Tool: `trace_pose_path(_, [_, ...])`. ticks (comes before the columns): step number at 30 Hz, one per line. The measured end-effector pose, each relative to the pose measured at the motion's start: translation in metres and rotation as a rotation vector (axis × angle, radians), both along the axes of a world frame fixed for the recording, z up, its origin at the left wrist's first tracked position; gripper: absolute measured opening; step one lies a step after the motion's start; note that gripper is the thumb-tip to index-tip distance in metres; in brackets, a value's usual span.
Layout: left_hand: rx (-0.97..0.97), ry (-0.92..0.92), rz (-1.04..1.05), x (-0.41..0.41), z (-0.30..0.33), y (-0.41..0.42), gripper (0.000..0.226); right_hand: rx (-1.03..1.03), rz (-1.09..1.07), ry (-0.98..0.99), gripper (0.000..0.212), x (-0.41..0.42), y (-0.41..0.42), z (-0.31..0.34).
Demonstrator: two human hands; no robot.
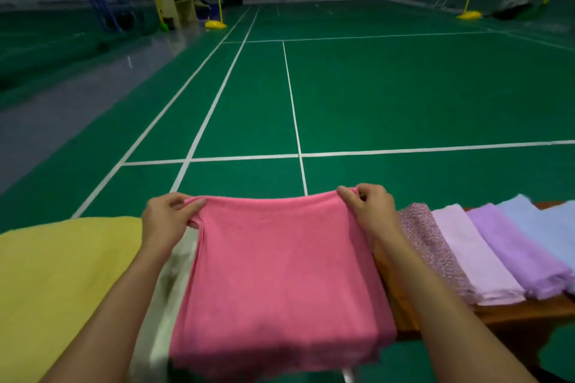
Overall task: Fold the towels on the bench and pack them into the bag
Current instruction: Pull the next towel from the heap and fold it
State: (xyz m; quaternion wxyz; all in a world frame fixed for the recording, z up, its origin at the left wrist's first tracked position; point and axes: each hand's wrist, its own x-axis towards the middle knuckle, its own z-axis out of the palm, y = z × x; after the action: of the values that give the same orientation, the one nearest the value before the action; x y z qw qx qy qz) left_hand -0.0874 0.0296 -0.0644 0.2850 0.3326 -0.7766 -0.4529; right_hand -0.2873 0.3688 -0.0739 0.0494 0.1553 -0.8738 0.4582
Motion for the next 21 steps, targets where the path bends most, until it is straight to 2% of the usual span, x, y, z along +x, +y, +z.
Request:
trace_pose_path(3, [0.086, 0.057, 0.092, -0.024, -0.016, -0.001, 0.015, -0.101, -0.033, -0.096, 0.052, -0.009, -0.019, -0.017])
trace_pose_path(5, [0.089, 0.037, 0.143, -0.033, -0.029, -0.005, 0.014, -0.062, -0.055, -0.116, 0.047, -0.012, -0.026, -0.027])
trace_pose_path(7, [0.041, -0.001, 0.159, -0.035, -0.04, -0.01, 0.011, 0.004, -0.039, -0.123, 0.032, -0.013, -0.032, -0.031])
trace_pose_path(8, [-0.025, -0.045, 0.153, -0.035, -0.041, -0.011, 0.017, 0.024, -0.021, -0.138, 0.02, -0.012, -0.032, -0.03])
trace_pose_path(10, [-0.147, -0.142, 0.119, -0.031, -0.038, -0.008, 0.038, 0.088, 0.0, -0.142, 0.03, -0.01, -0.029, -0.029])
trace_pose_path(12, [-0.296, -0.203, 0.051, -0.026, -0.033, 0.002, 0.04, 0.186, 0.003, -0.104, 0.041, -0.006, -0.02, -0.025])
trace_pose_path(14, [-0.409, -0.247, -0.077, -0.02, -0.028, 0.022, 0.029, 0.27, -0.004, -0.085, 0.043, 0.002, -0.008, -0.024])
trace_pose_path(17, [-0.427, -0.324, -0.278, -0.009, -0.027, 0.058, 0.011, 0.342, 0.015, -0.1, 0.03, 0.021, 0.011, -0.023])
trace_pose_path(19, [-0.445, -0.372, -0.39, 0.001, -0.031, 0.079, 0.012, 0.419, 0.054, -0.104, 0.014, 0.044, 0.022, -0.018])
trace_pose_path(21, [-0.447, -0.426, -0.48, 0.013, -0.035, 0.095, 0.022, 0.494, 0.065, -0.132, 0.023, 0.066, 0.035, -0.017])
